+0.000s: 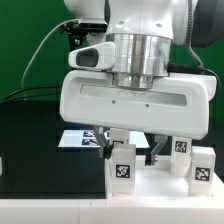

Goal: Assemble square table

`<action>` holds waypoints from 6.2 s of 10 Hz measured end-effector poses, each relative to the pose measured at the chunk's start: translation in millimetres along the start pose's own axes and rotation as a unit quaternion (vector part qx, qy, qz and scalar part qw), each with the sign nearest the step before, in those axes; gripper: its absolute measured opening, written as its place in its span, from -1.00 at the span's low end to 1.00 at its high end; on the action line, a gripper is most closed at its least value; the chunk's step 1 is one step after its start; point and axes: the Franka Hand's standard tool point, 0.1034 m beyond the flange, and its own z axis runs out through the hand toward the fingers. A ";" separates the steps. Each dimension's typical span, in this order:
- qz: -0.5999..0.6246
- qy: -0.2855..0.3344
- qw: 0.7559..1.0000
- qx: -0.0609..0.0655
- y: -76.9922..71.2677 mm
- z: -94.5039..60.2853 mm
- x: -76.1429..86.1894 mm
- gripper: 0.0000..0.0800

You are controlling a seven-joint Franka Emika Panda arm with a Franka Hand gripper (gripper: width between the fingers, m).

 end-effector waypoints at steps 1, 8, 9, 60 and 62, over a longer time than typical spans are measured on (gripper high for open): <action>0.025 0.000 1.000 0.001 -0.1 0.1 -0.1 0.10; 0.444 -0.009 0.896 0.011 14.0 2.8 -3.5 -0.29; 0.520 -0.012 0.854 0.020 15.0 2.7 -6.6 -0.29; 0.466 -0.021 0.884 0.010 7.3 -0.2 -5.3 -0.28; 0.604 -0.037 0.796 0.010 9.0 0.0 -7.3 -0.28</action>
Offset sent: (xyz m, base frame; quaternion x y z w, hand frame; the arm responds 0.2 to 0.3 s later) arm 0.0000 0.0000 0.0000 0.0000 0.0000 0.1296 0.9916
